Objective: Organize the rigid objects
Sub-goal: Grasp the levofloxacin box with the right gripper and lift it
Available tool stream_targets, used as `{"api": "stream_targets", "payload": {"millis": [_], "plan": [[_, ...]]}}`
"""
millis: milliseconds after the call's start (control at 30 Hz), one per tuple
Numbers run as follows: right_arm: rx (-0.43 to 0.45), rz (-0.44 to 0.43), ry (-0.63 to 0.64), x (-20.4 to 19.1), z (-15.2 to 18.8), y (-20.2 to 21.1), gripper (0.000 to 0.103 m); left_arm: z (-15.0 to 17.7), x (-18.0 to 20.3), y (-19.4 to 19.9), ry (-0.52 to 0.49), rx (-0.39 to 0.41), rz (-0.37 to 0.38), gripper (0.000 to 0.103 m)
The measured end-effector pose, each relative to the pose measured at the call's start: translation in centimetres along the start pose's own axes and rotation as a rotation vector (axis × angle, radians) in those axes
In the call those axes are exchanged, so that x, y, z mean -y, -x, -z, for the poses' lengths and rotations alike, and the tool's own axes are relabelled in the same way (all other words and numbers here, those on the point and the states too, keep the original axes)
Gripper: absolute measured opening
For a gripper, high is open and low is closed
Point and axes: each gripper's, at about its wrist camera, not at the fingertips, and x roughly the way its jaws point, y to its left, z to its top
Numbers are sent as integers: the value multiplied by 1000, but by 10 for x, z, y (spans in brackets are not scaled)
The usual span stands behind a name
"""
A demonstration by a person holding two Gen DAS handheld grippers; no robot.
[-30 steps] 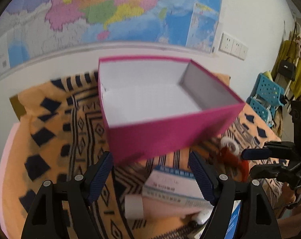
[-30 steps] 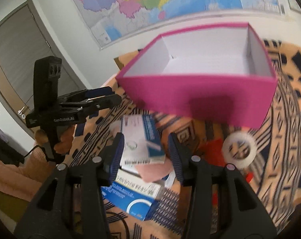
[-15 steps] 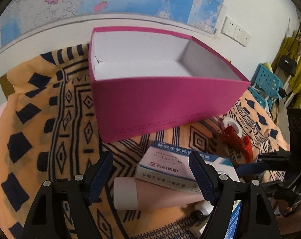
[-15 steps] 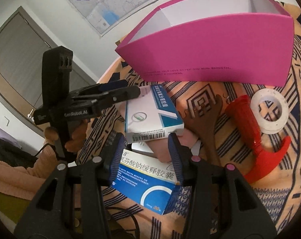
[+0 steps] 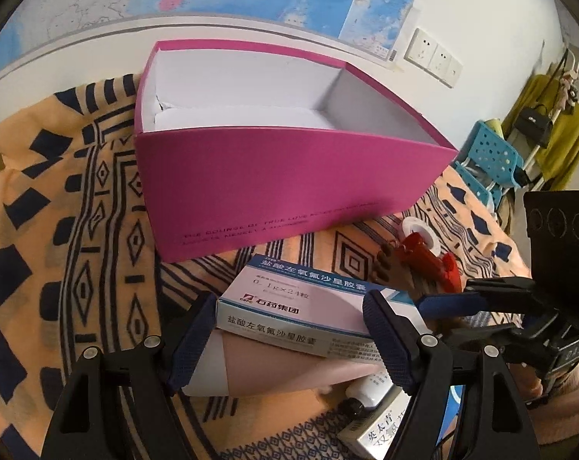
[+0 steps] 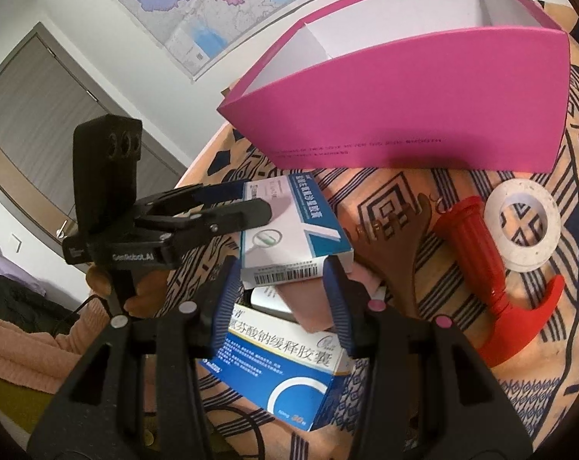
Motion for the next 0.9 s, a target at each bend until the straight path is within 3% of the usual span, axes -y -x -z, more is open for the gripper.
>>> {"api": "stream_targets", "payload": {"millis": [233, 567, 733, 900], "plan": [[31, 33, -18, 9, -8, 6, 48, 6, 9, 4, -31, -11, 41, 76], [2, 15, -67, 14, 7, 14, 48, -4, -9, 3, -16, -16, -5, 76], [9, -20, -92, 15, 9, 8, 48, -7, -3, -5, -38, -44, 29, 57], [27, -26, -83, 13, 5, 5, 48, -8, 2, -4, -50, -45, 17, 55]]}}
